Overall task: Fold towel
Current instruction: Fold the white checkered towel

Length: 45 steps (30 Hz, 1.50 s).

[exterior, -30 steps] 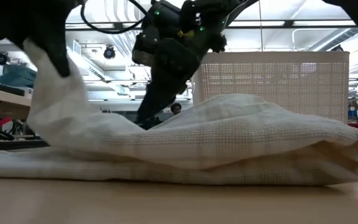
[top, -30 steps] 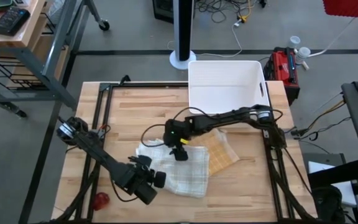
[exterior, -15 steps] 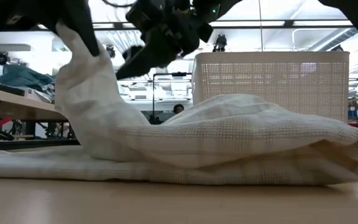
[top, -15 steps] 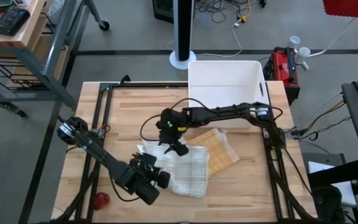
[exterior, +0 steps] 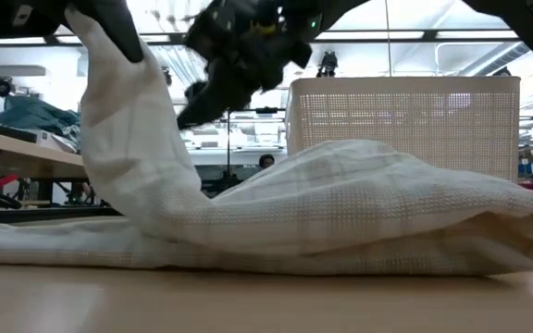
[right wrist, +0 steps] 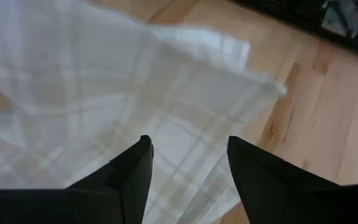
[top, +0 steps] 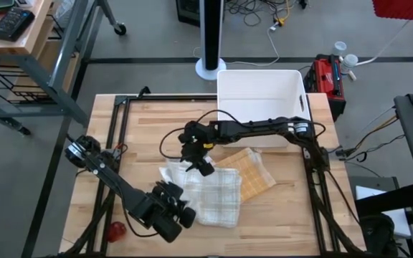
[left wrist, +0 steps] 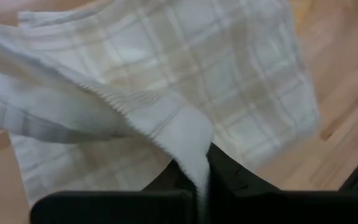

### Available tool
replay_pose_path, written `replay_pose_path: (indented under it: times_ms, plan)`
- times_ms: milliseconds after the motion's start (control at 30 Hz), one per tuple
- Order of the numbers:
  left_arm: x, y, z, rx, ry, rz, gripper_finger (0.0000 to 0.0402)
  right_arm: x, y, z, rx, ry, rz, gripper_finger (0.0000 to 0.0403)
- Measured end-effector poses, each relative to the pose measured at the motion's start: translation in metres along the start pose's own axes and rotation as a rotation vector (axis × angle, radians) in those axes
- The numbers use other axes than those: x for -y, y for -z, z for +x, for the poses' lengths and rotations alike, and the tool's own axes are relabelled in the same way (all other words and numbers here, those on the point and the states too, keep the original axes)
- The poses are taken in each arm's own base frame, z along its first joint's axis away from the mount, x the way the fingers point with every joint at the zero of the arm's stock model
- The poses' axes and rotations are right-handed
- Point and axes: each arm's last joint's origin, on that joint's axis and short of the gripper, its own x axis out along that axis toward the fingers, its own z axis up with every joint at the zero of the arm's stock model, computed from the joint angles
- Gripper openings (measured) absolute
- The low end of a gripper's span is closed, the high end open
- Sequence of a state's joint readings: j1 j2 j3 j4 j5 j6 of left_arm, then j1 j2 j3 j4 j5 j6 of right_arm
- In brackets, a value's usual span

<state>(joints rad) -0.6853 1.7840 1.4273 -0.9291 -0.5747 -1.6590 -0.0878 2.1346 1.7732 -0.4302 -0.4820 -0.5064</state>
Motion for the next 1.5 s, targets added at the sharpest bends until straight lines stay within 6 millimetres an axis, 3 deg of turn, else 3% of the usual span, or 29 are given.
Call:
replay_pose_path:
  times_ms: [300, 567, 833, 967, 1100, 1133, 1500]
  plan:
    - [0.003, 0.005, -0.003, -0.006, 0.041, 0.115, 0.0004, 0.008, 0.031, 0.039, -0.059, -0.079, 0.098, 0.0201]
    - [0.008, 0.005, -0.003, -0.003, 0.084, 0.194, 0.0003, 0.026, 0.028, 0.061, -0.049, -0.118, 0.169, 0.0199]
    - [0.011, 0.005, -0.003, 0.001, 0.111, 0.211, 0.0003, 0.030, 0.028, 0.072, 0.032, -0.435, 0.195, 0.0195]
    - [0.011, 0.006, -0.004, 0.001, 0.112, 0.211, 0.0003, 0.028, 0.026, 0.070, 0.048, -0.480, 0.145, 0.0147]
    - [0.011, 0.006, -0.004, 0.001, 0.112, 0.210, 0.0003, 0.027, 0.024, 0.066, 0.064, -0.486, 0.081, 0.0030]
    - [0.011, 0.006, -0.004, 0.000, 0.112, 0.210, 0.0003, 0.027, 0.023, 0.065, 0.067, -0.486, 0.067, 0.0016]
    - [0.008, 0.023, -0.015, -0.024, 0.129, 0.140, 0.0001, 0.033, 0.020, 0.043, -0.018, -0.406, 0.074, 0.0000]
